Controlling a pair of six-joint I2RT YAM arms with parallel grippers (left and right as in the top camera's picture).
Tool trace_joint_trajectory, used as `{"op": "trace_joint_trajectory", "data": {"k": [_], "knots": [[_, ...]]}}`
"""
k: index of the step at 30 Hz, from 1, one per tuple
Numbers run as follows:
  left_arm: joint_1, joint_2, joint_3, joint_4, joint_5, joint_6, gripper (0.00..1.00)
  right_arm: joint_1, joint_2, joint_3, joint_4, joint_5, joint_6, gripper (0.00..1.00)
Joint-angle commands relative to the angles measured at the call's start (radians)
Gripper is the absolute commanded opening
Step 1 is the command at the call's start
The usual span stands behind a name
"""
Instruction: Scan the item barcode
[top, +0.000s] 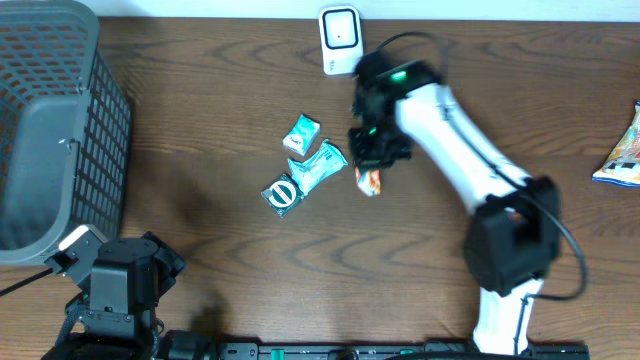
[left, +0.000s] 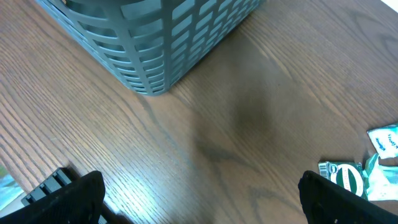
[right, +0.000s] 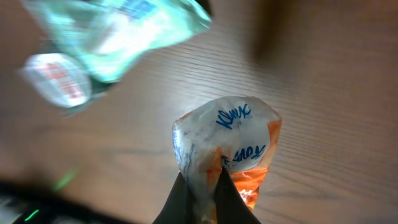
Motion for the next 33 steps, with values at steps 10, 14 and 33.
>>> {"op": "trace_joint_trajectory", "data": {"k": [10,14,33], "knots": [[0.007,-0.001,0.000,-0.003,-0.017,-0.013,0.98,-0.187,-0.034,-0.095,0.011,-0.618,-0.418,0.01],[0.007,-0.001,0.000,-0.003,-0.017,-0.013,0.98,-0.229,-0.034,-0.216,0.091,-0.675,-0.423,0.01],[0.007,-0.001,0.000,-0.003,-0.017,-0.013,0.98,-0.483,-0.034,-0.702,0.418,-0.542,-0.309,0.19]]}}
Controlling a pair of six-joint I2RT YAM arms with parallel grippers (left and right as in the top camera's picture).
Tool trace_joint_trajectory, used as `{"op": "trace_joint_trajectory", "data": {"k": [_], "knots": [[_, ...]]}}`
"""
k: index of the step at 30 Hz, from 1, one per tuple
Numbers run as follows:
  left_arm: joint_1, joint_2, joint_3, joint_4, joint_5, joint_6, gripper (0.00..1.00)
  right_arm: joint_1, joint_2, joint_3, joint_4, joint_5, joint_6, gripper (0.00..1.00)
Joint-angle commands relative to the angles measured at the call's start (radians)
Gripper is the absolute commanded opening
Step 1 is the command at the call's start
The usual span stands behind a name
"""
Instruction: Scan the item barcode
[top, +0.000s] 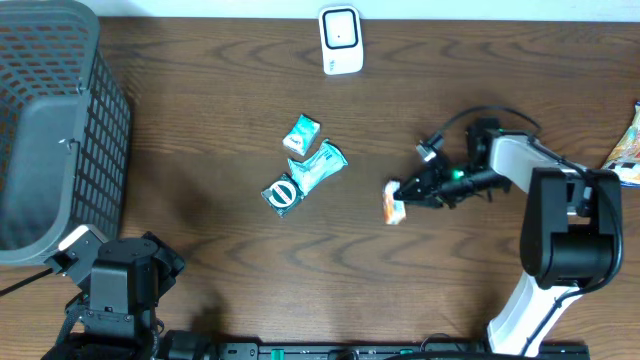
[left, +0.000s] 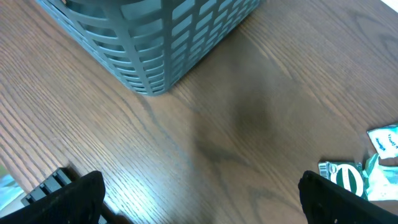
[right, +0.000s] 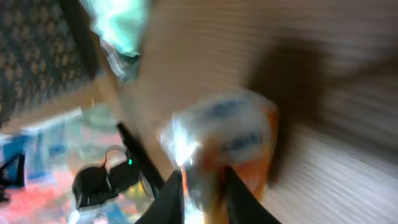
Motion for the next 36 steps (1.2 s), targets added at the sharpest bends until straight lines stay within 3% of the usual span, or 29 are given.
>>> {"op": "trace_joint_trajectory", "data": {"k": [1,9,17,23,27,36], "knots": [[0.007,-0.001,0.000,-0.002,-0.016,-0.013,0.98,-0.030,0.005,-0.008,-0.018,0.116,0.028,0.20],[0.007,-0.001,0.000,-0.002,-0.016,-0.013,0.98,-0.058,-0.002,0.027,-0.124,0.199,0.027,0.40],[0.007,-0.001,0.000,-0.002,-0.016,-0.013,0.98,-0.058,-0.098,0.108,-0.257,0.309,0.027,0.49],[0.007,-0.001,0.000,-0.002,-0.016,-0.013,0.98,-0.037,-0.159,0.109,-0.244,0.317,0.028,0.75],[0.007,-0.001,0.000,-0.002,-0.016,-0.013,0.98,-0.021,-0.155,0.095,-0.196,0.389,0.095,0.76],[0.007,-0.001,0.000,-0.002,-0.016,-0.013,0.98,0.031,-0.155,-0.037,0.025,0.439,0.258,0.62]]}}
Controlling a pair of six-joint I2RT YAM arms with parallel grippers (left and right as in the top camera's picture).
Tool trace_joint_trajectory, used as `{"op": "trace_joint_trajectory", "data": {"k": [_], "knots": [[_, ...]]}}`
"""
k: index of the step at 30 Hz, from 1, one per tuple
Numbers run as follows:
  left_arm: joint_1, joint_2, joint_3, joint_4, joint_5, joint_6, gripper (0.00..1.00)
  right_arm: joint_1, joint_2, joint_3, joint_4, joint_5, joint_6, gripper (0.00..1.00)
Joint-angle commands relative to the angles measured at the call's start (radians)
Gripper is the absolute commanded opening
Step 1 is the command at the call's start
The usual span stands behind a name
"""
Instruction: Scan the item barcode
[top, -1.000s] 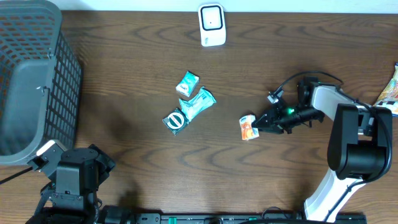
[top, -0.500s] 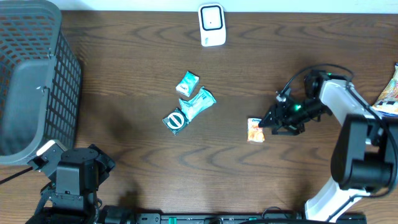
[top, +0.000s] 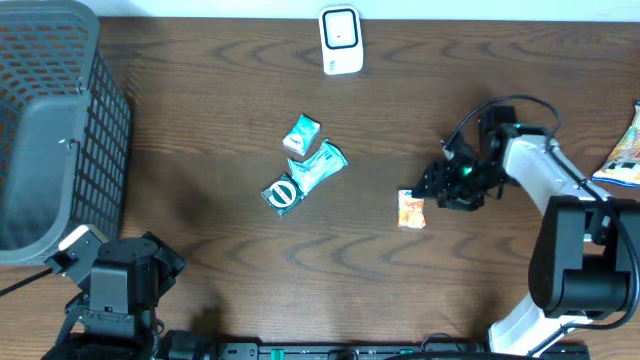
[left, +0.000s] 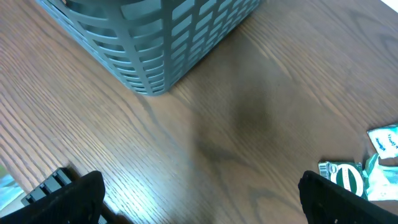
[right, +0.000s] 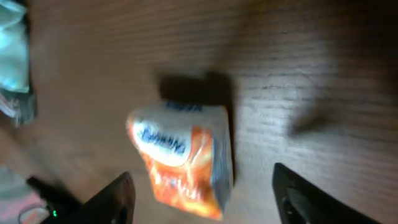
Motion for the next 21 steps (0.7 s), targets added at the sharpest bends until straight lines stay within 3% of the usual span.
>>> {"op": "trace_joint_trajectory", "data": {"k": [1,11,16,21], "knots": [[0.007,-0.001,0.000,-0.003,-0.017,-0.013,0.98,0.019,-0.002,-0.066,0.063,0.019,0.092,0.61],[0.007,-0.001,0.000,-0.003,-0.017,-0.013,0.98,0.039,-0.002,-0.256,0.307,-0.058,0.180,0.42],[0.007,-0.001,0.000,-0.003,-0.017,-0.013,0.98,0.039,-0.002,-0.266,0.293,-0.068,0.180,0.03],[0.007,-0.001,0.000,-0.003,-0.017,-0.013,0.98,0.035,-0.004,-0.264,0.282,-0.154,0.180,0.01]]}}
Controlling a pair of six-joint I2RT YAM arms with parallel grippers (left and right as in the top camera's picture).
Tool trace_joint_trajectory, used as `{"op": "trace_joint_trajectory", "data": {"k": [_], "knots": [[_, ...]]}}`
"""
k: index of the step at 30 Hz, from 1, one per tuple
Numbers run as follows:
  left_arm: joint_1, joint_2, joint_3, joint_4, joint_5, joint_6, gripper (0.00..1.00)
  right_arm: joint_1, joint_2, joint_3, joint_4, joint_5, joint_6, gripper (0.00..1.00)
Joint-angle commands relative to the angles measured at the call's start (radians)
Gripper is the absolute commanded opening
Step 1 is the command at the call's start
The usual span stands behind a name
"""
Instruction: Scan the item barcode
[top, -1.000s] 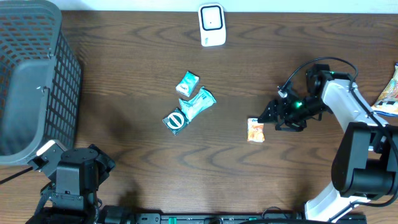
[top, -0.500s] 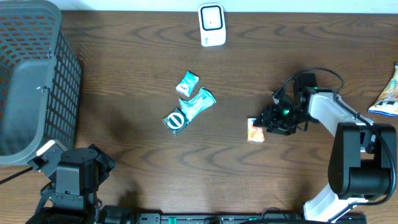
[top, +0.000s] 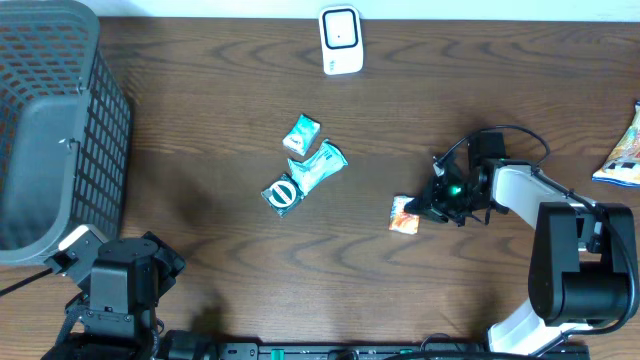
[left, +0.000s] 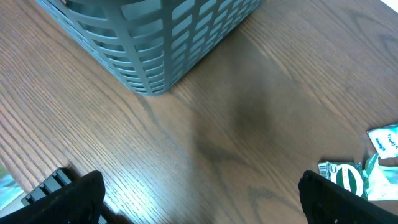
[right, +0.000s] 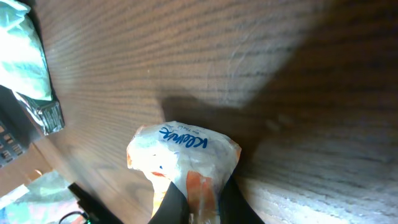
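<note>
An orange and white tissue packet (top: 404, 216) rests low on the table right of centre, with my right gripper (top: 424, 212) shut on its right end. In the right wrist view the packet (right: 184, 152) fills the lower middle, pinched between my gripper's (right: 198, 200) two dark fingers. The white barcode scanner (top: 340, 40) stands at the far edge, well away from the packet. My left gripper (left: 202, 194) hangs open over bare table near the front left corner, holding nothing.
A grey mesh basket (top: 40, 60) takes up the far left. Three teal packets (top: 305, 165) lie bunched at the table's middle; one of these teal packets (left: 348, 177) shows in the left wrist view. Another snack bag (top: 622, 150) lies at the right edge.
My right gripper was open beside the packet lying flat on the table. Now it is shut on the packet, which has shifted slightly left and turned. The left arm has not moved.
My right gripper first held the packet near the scanner and the teal packets. Then it held it over the table to the right. After that the packet lay loose with the gripper open. Now the gripper is shut on it again.
</note>
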Motion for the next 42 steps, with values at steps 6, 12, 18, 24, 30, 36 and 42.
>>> {"op": "trace_joint_trajectory", "data": {"k": [6,12,18,24,30,36,42], "knots": [[0.007,-0.001,0.000,-0.003,-0.017,-0.013,0.98,0.009,0.018,-0.001,-0.011,-0.312,-0.133,0.01],[0.007,-0.001,0.000,-0.003,-0.017,-0.013,0.98,0.010,0.015,0.019,-0.005,-0.628,-0.266,0.01],[0.007,-0.001,0.000,-0.003,-0.017,-0.013,0.98,0.010,0.015,0.025,0.091,-0.877,-0.307,0.01],[0.007,-0.001,0.000,-0.003,-0.017,-0.013,0.98,0.012,-0.003,0.060,0.143,-0.890,-0.272,0.01],[0.007,-0.001,0.000,-0.003,-0.017,-0.013,0.98,0.012,-0.052,0.159,0.143,-0.890,-0.174,0.01],[0.007,-0.001,0.000,-0.003,-0.017,-0.013,0.98,0.039,-0.125,0.248,0.148,-0.890,-0.134,0.01],[0.007,-0.001,0.000,-0.003,-0.017,-0.013,0.98,0.100,-0.166,0.258,0.174,-0.890,-0.113,0.01]]}}
